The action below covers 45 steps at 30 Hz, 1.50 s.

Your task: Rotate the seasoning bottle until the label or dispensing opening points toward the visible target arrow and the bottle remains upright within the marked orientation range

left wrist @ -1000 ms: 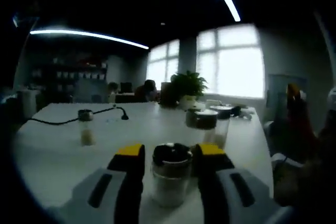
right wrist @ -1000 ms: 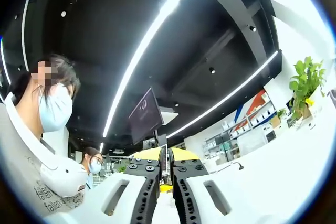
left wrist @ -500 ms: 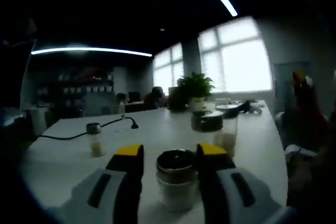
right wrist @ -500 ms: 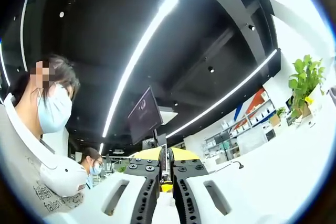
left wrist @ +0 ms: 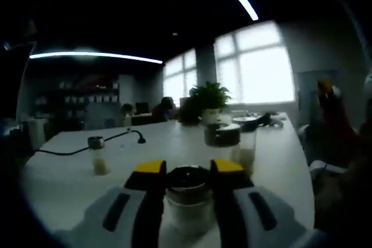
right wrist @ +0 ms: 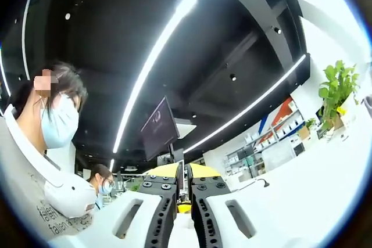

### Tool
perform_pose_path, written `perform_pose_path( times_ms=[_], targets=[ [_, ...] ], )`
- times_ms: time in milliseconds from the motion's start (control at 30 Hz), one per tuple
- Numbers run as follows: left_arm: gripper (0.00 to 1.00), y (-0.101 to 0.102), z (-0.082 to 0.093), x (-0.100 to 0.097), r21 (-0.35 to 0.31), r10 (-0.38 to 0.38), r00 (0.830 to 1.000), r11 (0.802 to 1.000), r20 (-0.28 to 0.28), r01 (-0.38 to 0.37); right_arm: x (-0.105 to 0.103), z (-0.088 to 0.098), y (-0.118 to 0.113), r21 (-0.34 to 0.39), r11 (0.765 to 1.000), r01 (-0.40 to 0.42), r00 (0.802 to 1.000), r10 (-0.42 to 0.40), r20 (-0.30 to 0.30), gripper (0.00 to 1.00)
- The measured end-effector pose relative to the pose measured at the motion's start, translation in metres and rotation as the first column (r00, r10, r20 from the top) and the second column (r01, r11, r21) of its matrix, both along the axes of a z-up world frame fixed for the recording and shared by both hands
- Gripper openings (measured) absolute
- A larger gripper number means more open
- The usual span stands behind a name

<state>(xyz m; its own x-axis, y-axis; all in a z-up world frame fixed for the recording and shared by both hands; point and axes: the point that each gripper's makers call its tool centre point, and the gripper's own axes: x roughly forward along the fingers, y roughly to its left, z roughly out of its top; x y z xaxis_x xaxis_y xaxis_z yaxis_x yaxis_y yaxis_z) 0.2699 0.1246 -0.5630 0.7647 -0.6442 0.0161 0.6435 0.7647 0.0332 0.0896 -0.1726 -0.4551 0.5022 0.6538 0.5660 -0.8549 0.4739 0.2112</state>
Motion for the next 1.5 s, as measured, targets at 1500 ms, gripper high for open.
perform_pose_path(
  times_ms=[1500],
  targets=[
    [0.33, -0.013, -0.006, -0.011, 0.109, -0.621, 0.778, 0.77, -0.101, 0.629, -0.003, 0.001, 0.003, 0.028, 0.999, -0.033, 0.999, 0.033, 0.003, 0.03]
  ],
)
